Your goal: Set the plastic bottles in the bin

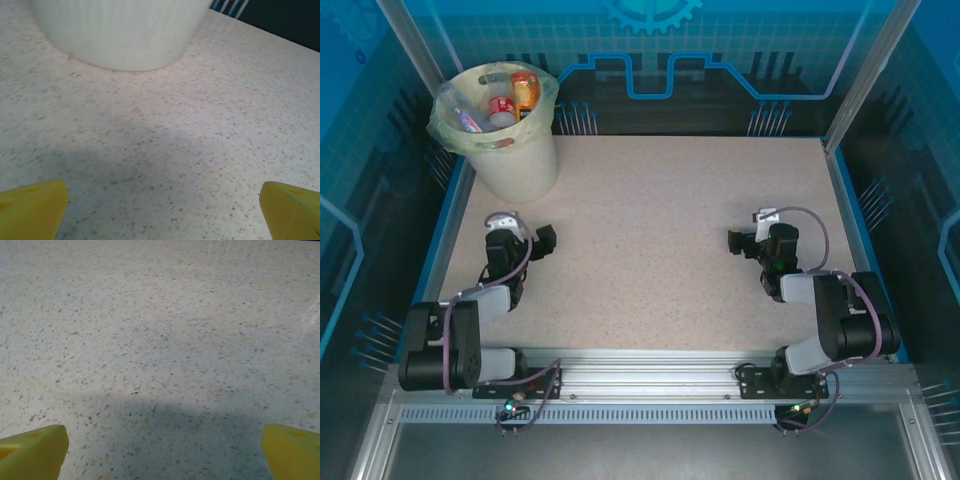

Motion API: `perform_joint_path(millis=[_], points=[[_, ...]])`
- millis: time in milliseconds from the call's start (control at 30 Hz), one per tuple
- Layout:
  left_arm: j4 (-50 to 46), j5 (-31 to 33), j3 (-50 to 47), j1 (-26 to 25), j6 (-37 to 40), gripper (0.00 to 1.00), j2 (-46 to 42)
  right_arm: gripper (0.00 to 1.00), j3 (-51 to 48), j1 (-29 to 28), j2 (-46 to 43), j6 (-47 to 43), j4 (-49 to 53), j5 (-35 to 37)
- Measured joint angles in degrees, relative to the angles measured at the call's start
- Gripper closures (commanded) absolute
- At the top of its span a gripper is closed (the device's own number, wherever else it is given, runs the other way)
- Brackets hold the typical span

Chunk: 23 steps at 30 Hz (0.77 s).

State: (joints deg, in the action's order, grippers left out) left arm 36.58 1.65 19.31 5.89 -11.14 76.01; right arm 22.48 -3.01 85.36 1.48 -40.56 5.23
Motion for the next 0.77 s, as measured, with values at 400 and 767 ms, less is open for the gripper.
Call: perform_joint_path(millis=[400, 767], points=[[17.29, 2.34, -1.44, -3.80, 6.62, 0.01, 12.24, 0.00, 0.87, -0.68, 0.28, -0.48, -1.51, 0.31], [16.44, 12.31, 0.85, -7.93, 8.48, 0.01, 12.55, 0.00, 0.87, -0.68, 0.28, -0.48, -1.51, 0.22]])
